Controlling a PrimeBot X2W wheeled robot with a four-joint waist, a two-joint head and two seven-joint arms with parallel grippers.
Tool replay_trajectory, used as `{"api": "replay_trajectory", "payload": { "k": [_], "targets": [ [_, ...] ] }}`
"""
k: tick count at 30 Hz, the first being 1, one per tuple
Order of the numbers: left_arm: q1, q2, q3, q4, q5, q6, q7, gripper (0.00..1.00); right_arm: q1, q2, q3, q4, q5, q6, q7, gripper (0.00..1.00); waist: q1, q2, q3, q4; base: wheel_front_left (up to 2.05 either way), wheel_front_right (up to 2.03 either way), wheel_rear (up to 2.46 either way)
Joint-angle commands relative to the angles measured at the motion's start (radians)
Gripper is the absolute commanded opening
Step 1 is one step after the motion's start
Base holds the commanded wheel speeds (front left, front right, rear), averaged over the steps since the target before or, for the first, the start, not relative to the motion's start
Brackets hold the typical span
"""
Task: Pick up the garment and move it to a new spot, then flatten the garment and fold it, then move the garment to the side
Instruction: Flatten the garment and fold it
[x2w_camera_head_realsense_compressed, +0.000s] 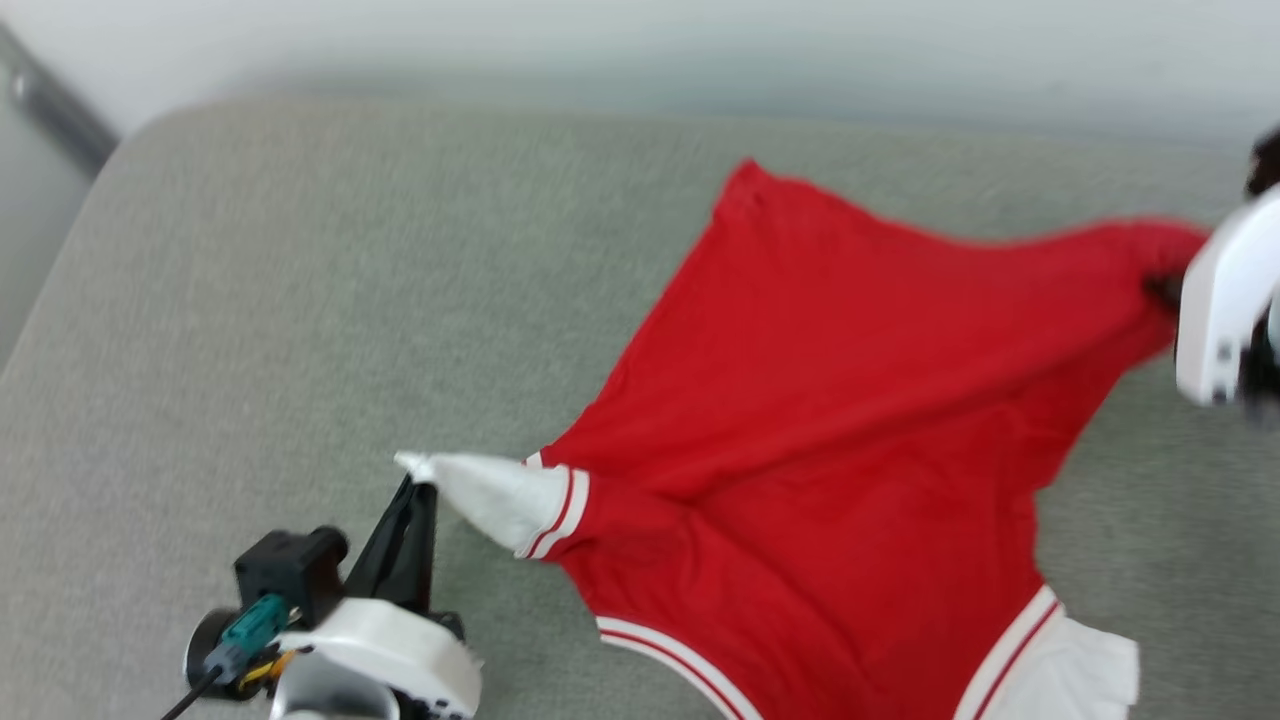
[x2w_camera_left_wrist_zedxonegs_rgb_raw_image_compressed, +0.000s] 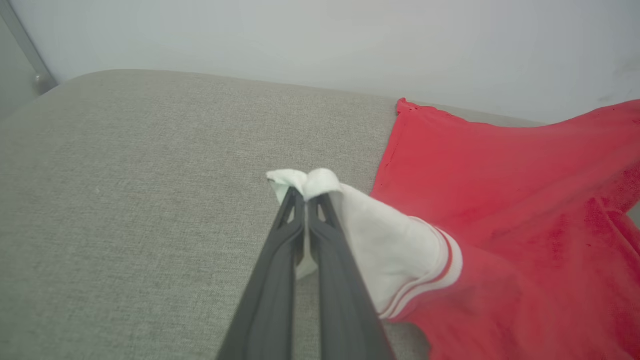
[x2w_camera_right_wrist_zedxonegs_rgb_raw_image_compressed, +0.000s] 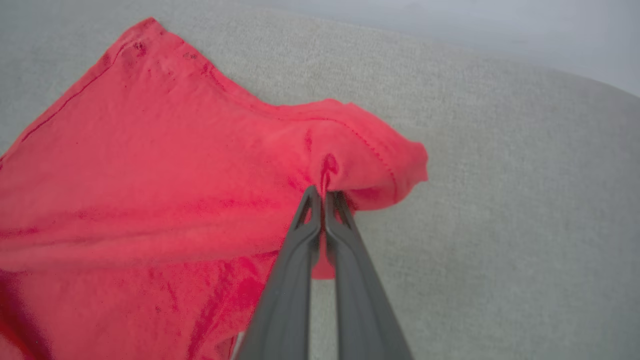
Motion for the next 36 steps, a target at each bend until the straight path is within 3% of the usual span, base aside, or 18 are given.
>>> {"api": "replay_trajectory", "payload": {
  "k": [1, 6, 11, 16, 17, 19, 23, 27, 33, 36],
  "targets": [
    [0.031, 0.007, 0.016, 0.012, -0.022, 0.009, 0.001, 0.00, 0.099, -0.022, -0.008, -0.058, 0.010, 0.000, 0.015, 0.00, 0.0000, 0.0000, -0.094, -0.070, 0.00, 0.00, 0.00],
    [0.111, 0.036, 0.054, 0.049, -0.068, 0.022, 0.005, 0.00, 0.399, -0.037, -0.102, -0.257, 0.005, 0.000, 0.086, 0.00, 0.0000, 0.0000, -0.167, -0.124, 0.00, 0.00, 0.00],
    [0.166, 0.051, 0.073, 0.063, -0.087, 0.041, 0.006, 0.00, 0.721, 0.076, -0.235, -0.427, -0.020, 0.000, 0.150, 0.00, 0.0000, 0.0000, -0.207, -0.158, 0.00, 0.00, 0.00],
    [0.201, 0.054, 0.089, 0.074, -0.107, 0.049, -0.001, 0.00, 0.931, 0.187, -0.282, -0.523, -0.045, 0.000, 0.198, 0.00, 0.0000, 0.0000, -0.228, -0.176, 0.00, 0.00, 0.00],
    [0.208, 0.055, 0.090, 0.076, -0.109, 0.049, -0.001, 0.00, 0.974, 0.221, -0.290, -0.539, -0.044, 0.000, 0.203, 0.05, 0.0000, 0.0000, -0.233, -0.177, 0.00, 0.00, 0.00],
    [0.213, 0.052, 0.088, 0.079, -0.113, 0.047, -0.001, 0.00, 1.034, 0.267, -0.306, -0.564, -0.053, 0.000, 0.195, 1.00, 0.0000, 0.0000, -0.236, -0.176, 0.00, 0.00, 0.00],
    [0.211, 0.053, 0.073, 0.076, -0.100, 0.054, 0.006, 0.00, 1.083, 0.337, -0.349, -0.591, -0.065, 0.000, 0.116, 1.00, 0.0000, 0.0000, -0.241, -0.179, 0.00, 0.00, 0.00],
    [0.197, 0.050, 0.061, 0.049, -0.084, 0.064, 0.010, 0.00, 1.047, 0.368, -0.394, -0.614, -0.074, 0.000, -0.075, 1.00, 0.0000, 0.0000, -0.237, -0.178, 0.00, 0.00, 0.00],
    [0.165, 0.051, 0.049, 0.003, -0.063, 0.078, 0.018, 0.00, 0.925, 0.373, -0.430, -0.577, -0.085, 0.000, -0.382, 1.00, 0.0000, 0.0000, -0.211, -0.175, 0.00, 0.00, 0.00],
    [0.142, 0.052, 0.049, -0.022, -0.052, 0.083, 0.019, 0.00, 0.833, 0.350, -0.422, -0.531, -0.071, 0.000, -0.459, 1.00, 0.0000, 0.0000, -0.176, -0.173, 0.00, 0.00, 0.00]
  ]
}}
